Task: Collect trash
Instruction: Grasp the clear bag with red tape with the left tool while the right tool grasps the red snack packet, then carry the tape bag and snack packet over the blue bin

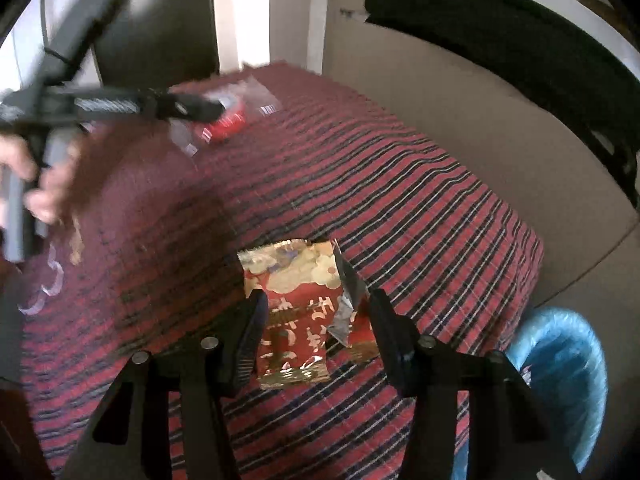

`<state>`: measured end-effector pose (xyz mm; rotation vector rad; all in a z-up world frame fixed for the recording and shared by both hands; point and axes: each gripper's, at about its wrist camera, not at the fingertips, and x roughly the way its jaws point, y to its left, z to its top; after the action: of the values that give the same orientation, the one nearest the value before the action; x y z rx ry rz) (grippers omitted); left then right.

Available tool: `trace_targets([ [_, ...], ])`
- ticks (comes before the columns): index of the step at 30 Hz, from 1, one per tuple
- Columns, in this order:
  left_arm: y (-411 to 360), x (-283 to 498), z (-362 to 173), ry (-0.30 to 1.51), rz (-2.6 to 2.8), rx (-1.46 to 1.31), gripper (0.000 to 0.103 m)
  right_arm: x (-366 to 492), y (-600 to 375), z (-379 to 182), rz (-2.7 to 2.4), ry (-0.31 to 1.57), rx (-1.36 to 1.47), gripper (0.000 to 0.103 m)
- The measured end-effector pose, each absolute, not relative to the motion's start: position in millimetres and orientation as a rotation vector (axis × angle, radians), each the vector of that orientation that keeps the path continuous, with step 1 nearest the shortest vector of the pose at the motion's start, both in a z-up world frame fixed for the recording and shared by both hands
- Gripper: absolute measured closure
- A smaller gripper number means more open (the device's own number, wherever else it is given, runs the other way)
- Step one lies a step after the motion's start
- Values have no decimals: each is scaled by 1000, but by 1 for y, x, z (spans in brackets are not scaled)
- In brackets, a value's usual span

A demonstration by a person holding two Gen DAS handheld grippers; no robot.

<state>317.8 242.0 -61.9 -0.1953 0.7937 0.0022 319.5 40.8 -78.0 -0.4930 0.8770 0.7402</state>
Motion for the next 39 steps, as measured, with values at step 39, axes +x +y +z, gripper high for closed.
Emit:
trace_targets([
  [39,129,264,31,589,-165,-205,54,302,-108,23,498,652,-37,92],
])
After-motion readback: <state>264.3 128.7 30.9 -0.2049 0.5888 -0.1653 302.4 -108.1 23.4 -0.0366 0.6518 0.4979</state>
